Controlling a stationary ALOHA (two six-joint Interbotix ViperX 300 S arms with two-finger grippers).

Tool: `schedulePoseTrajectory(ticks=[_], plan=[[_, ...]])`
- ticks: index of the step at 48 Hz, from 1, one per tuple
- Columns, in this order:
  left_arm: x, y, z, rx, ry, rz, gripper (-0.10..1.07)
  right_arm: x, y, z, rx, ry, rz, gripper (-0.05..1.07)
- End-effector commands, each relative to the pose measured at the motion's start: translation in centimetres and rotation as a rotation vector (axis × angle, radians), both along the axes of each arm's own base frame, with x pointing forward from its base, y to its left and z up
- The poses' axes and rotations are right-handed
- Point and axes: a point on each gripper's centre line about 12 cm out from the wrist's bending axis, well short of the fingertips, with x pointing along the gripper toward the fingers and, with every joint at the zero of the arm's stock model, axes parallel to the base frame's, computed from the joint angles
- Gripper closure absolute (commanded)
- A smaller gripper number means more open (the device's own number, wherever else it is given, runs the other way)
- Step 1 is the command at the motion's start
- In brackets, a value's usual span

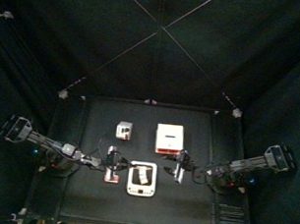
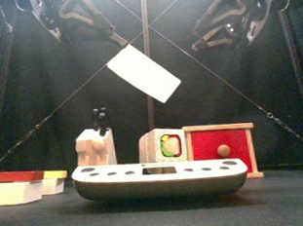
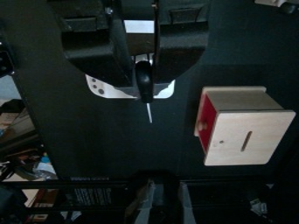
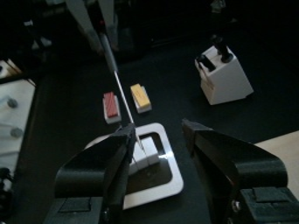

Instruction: Grab cleaver with other hand

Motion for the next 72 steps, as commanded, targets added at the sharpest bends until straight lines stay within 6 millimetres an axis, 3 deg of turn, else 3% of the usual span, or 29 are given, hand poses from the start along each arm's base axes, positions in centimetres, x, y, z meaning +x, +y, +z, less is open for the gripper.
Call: schedulePoseTrajectory(ticks=[1, 10, 24, 35, 47, 58, 62, 72], plan=[[0.4, -0.1, 1.0, -0.008, -0.025, 0.002, 0.48, 0.4, -0.6, 2.8, 0.069, -0.073, -0.063, 0.20], [0.5, -0.1, 0.6, -0.006, -0.013, 0.004, 0.48, -0.4, -3.1, 3.9, 0.112, -0.098, -0.296, 0.20], [0.5, 0.0, 0.6, -0.006, -0.012, 0.007, 0.48, -3.1, -6.1, 5.3, 0.220, -0.108, -0.625, 0.19], [0.6, 0.0, 0.4, -0.004, -0.007, 0.009, 0.48, -4.8, -7.9, 5.5, 0.182, 0.077, -0.876, 0.20], [0.6, 0.1, 0.1, -0.005, 0.003, 0.013, 0.48, -5.2, -10.1, 7.0, 0.161, 0.230, -0.798, 0.20], [0.7, 0.1, 0.2, -0.006, -0.002, 0.011, 0.48, -6.1, -10.0, 7.9, 0.275, 0.169, -0.514, 0.20], [0.7, 0.1, 0.4, -0.007, -0.005, 0.011, 0.48, -5.9, -9.5, 7.4, 0.303, 0.148, -0.416, 0.20], [0.8, 0.1, 0.4, -0.006, -0.007, 0.011, 0.48, -4.1, -8.2, 3.7, 0.329, 0.242, -0.218, 0.20]])
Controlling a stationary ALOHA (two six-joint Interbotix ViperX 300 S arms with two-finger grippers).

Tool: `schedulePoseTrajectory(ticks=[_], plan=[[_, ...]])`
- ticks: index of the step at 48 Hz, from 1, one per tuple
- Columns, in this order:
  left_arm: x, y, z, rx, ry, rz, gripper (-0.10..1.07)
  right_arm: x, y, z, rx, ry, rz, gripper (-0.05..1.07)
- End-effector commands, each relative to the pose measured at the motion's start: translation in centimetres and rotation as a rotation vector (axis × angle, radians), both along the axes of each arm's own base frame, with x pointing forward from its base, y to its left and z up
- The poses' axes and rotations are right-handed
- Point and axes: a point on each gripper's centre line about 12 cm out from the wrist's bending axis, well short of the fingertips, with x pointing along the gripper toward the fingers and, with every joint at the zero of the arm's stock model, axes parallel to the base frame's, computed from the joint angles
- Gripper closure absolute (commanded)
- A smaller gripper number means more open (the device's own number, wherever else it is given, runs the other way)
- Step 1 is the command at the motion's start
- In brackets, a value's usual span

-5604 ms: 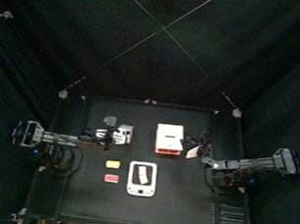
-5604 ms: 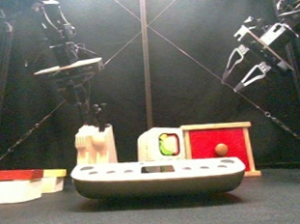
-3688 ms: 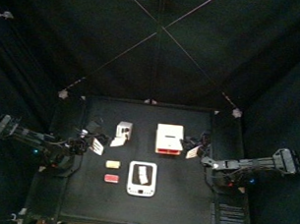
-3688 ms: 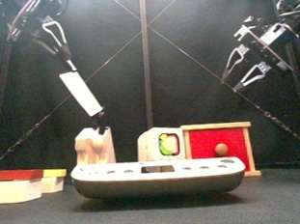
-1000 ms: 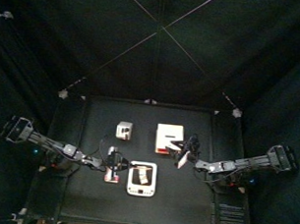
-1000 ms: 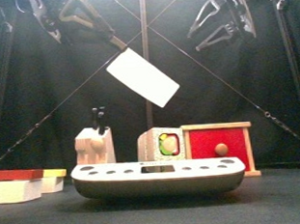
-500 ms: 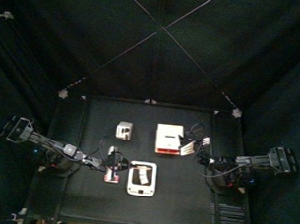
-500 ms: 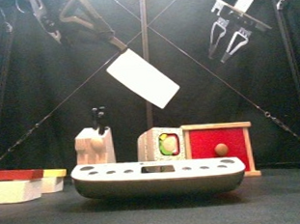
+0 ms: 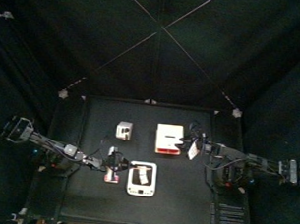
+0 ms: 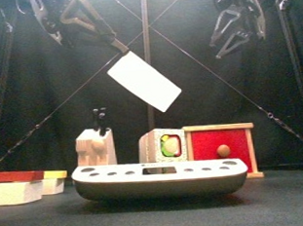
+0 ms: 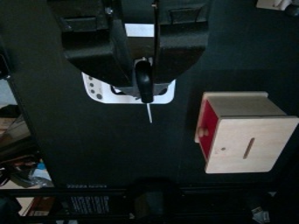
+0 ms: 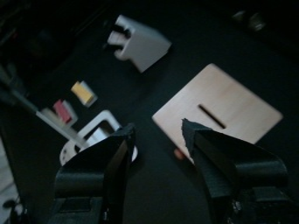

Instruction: Grab cleaver with other hand

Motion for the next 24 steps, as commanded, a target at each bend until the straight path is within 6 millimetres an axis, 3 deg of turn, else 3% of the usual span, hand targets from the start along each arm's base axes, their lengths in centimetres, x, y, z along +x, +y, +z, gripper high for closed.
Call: schedulePoseTrajectory(ticks=[1, 16, 24], plan=[[0.4, -0.1, 1.2, -0.006, -0.032, 0.001, 0.48, 0.9, 0.6, -0.6, 0.046, -0.017, 0.070, 0.20], [0.7, -0.2, 2.0, -0.008, -0.053, -0.005, 0.48, 1.6, 2.6, -2.2, -0.133, -0.210, 0.247, 0.20], [1.1, -0.2, 2.8, -0.017, -0.072, -0.001, 0.48, 1.4, 3.4, -4.4, -0.193, -0.312, 0.258, 0.20]])
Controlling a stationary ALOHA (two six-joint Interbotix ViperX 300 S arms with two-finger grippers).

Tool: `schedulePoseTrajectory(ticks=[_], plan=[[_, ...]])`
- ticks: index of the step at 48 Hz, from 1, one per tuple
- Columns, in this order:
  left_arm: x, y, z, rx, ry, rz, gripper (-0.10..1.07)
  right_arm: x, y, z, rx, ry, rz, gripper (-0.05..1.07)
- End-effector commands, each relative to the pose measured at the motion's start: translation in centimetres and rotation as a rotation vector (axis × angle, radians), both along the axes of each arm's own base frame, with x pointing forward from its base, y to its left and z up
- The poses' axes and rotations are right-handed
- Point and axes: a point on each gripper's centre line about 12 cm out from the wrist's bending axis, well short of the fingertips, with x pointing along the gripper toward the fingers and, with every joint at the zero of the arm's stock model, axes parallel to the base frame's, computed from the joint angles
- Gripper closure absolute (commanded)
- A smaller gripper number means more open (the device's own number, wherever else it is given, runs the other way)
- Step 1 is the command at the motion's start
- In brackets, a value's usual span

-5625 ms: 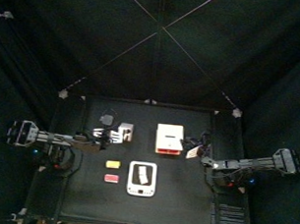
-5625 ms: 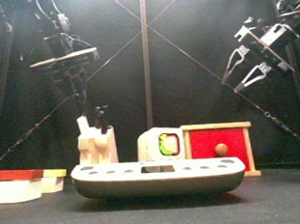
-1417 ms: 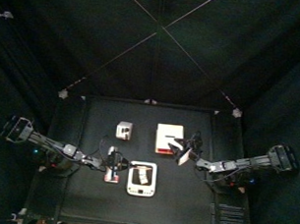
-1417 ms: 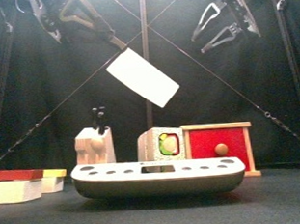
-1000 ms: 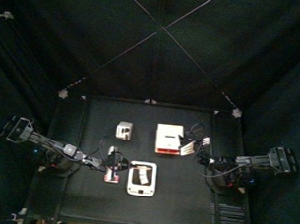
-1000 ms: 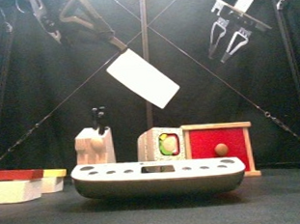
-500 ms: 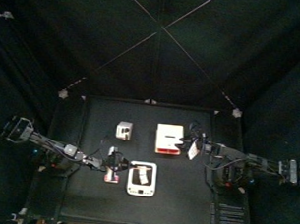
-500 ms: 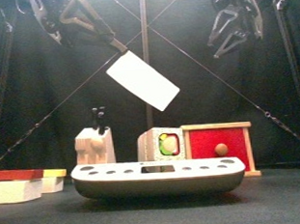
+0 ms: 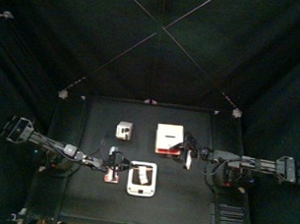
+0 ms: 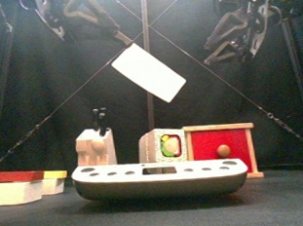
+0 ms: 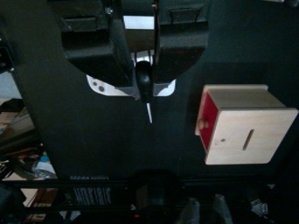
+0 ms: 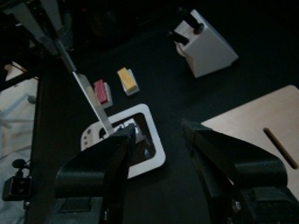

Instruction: Grab cleaver with other hand

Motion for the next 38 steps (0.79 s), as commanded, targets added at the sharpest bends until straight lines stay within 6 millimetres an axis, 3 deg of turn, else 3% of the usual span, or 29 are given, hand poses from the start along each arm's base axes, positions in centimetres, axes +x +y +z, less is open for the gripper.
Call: schedulePoseTrajectory(ticks=[1, 11, 23, 38], plan=[[0.5, 0.0, 1.5, -0.009, -0.037, 0.005, 0.48, 0.2, 0.6, -0.5, -0.035, -0.080, 0.017, 0.20], [1.0, -0.2, 3.0, -0.037, -0.074, 0.009, 0.48, 1.6, 3.4, -1.2, -0.141, -0.173, 0.144, 0.20], [1.3, 0.0, 3.8, -0.100, -0.096, 0.041, 0.48, 3.9, 4.1, -0.9, -0.211, -0.198, 0.196, 0.20], [1.4, 0.3, 3.9, -0.091, -0.104, 0.049, 0.48, 4.6, 5.0, -1.9, -0.222, -0.170, 0.235, 0.20]])
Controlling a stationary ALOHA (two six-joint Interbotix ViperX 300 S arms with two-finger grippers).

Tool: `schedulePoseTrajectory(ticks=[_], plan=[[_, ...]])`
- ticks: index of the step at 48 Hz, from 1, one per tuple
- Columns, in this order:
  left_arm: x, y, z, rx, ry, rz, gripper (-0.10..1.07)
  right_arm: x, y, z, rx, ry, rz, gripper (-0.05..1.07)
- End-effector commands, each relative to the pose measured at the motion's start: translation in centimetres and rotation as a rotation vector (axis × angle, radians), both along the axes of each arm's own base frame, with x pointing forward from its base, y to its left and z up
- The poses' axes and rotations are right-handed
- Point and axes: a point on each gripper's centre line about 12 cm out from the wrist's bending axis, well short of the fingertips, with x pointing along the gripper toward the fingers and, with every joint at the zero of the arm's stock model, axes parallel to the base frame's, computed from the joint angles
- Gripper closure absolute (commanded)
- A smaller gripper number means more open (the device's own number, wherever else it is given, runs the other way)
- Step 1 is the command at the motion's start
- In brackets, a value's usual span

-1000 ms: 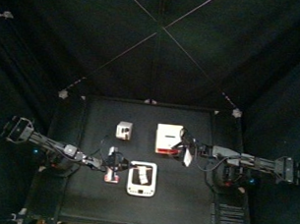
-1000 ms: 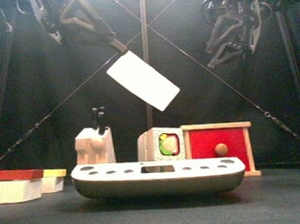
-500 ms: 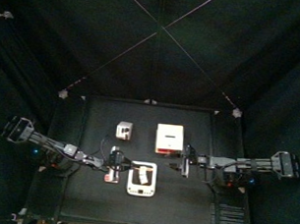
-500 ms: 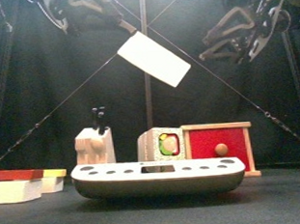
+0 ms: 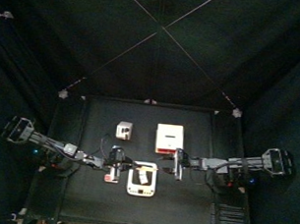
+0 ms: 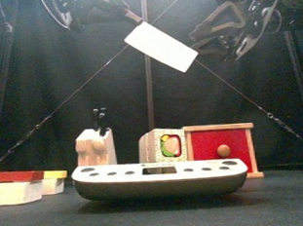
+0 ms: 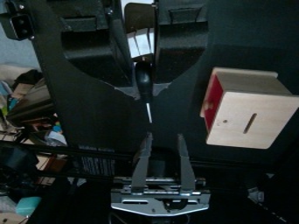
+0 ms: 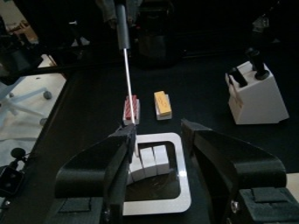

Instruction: Grab cleaver with other hand

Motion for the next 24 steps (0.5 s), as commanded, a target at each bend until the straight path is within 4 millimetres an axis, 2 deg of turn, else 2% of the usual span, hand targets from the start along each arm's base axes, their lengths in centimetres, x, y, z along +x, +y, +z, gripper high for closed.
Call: schedulePoseTrajectory(ticks=[1, 24], plan=[[0.36, 0.30, 1.44, 0.004, -0.038, 0.007, 0.48, 0.43, 0.49, 0.99, -0.014, -0.033, 0.021, 0.20], [0.55, 0.77, 2.14, 0.061, -0.064, 0.006, 0.48, 0.77, 0.72, 0.40, -0.017, -0.013, 0.030, 0.20]])
